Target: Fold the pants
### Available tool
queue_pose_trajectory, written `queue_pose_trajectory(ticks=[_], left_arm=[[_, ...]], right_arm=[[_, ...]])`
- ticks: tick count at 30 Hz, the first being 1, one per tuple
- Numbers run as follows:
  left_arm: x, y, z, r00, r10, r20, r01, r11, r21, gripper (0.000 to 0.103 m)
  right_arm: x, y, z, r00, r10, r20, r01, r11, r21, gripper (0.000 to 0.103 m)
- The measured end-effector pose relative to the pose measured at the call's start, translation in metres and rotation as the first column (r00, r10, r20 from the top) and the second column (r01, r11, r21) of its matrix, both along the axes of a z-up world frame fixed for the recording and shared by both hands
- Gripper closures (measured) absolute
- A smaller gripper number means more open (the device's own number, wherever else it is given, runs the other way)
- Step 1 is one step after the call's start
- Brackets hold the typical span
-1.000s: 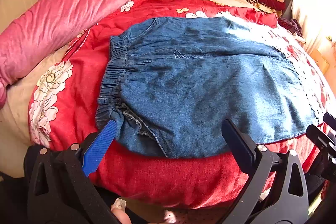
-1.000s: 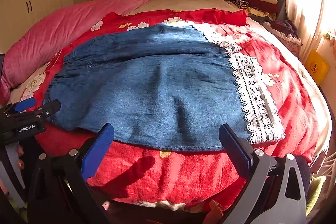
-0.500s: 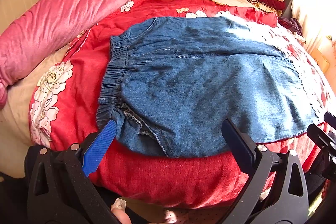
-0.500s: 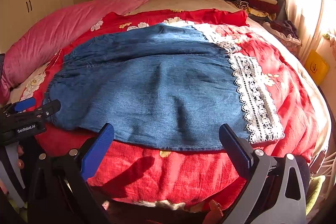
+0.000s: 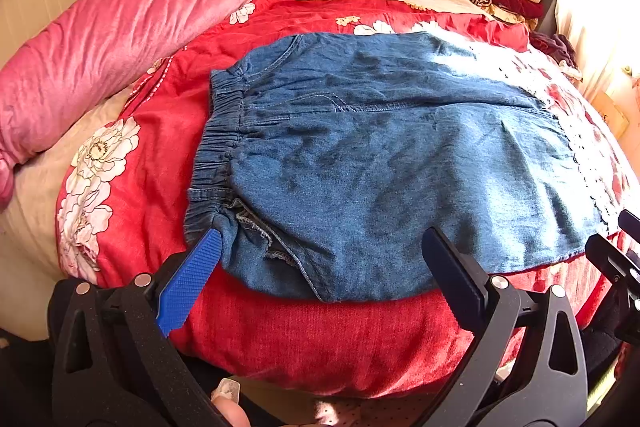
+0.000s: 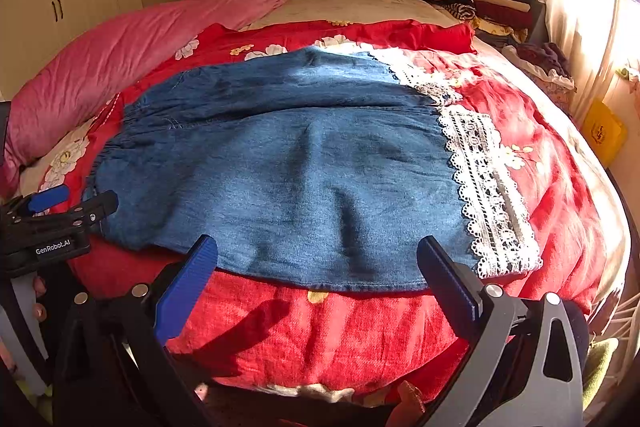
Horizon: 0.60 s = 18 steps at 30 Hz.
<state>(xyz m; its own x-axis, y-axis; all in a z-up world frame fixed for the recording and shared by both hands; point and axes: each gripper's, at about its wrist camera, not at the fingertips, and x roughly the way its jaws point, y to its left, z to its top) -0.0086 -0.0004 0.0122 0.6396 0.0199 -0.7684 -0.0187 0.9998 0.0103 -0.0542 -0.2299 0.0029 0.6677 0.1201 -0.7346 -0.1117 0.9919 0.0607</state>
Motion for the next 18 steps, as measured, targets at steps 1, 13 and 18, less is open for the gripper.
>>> queue_pose_trajectory(ticks=[1,13,18], left_arm=[[0.000,0.000,0.001,1.000,0.000,0.001,0.000,1.000,0.001,0.008],[0.005,0.001,0.004,1.000,0.007,0.019,-0.008,1.000,0.024,0.008],[0.015,0.011,0.006,0.999,0.027,0.029,-0.028,0.999,0.025,0.008]], right_arm=[[0.000,0.000,0.000,1.000,0.000,0.000,0.000,1.000,-0.001,0.004],[0.008,0.011,0.002,0.999,0.032,0.004,-0.032,0.999,-0.019,0.004],[0.021,0.022,0.004,0.998,0.067,0.000,-0.067,0.997,-0.031,0.004]])
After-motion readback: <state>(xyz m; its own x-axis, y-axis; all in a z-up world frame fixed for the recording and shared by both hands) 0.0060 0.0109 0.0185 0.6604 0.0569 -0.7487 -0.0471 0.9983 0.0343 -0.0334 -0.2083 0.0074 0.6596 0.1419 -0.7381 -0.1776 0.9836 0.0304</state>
